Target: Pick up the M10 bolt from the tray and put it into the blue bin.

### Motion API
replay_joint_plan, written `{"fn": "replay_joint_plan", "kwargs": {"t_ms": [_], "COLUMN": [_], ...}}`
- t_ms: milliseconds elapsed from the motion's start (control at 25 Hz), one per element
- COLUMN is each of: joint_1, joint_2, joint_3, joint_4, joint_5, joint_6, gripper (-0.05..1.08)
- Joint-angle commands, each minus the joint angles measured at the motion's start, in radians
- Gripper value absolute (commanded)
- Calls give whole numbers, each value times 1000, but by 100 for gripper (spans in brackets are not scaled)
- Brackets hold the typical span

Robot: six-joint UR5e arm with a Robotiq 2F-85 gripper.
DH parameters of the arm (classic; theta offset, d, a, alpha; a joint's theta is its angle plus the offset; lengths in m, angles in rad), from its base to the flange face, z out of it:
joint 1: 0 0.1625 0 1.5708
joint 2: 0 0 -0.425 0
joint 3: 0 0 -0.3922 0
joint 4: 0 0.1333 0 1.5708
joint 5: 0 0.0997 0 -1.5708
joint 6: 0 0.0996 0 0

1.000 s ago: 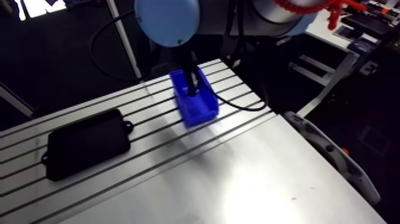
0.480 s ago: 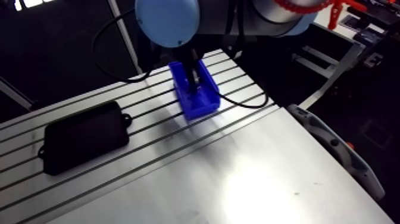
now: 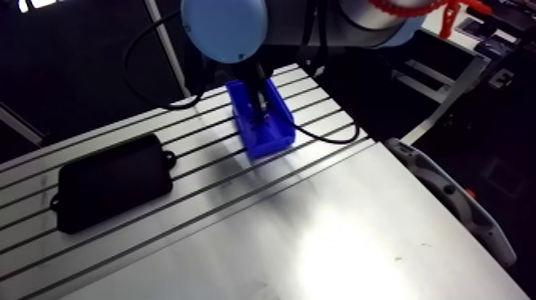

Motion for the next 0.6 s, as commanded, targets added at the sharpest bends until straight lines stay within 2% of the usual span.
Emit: {"fn": "replay_joint_plan", "kwargs": {"t_ms": [40, 160, 200, 240, 280, 360, 440, 480, 600], "joint_1": [-2, -2, -2, -2, -2, -3, -3, -3, -6], "joint_2": [-2, -4, -5, -5, -5, -5, -5, -7, -12], "joint_3": [1, 1, 1, 1, -1, -1, -1, -3, -9], "joint_4": [0, 0, 0, 0, 0, -2, 0, -2, 0], "joint_5": [1, 3, 3, 1, 1, 1, 1, 1, 0], "joint_6": [0, 0, 0, 0, 0, 0, 0, 0, 0], "gripper": [93, 82, 73, 69, 58, 44, 37, 26, 12]}}
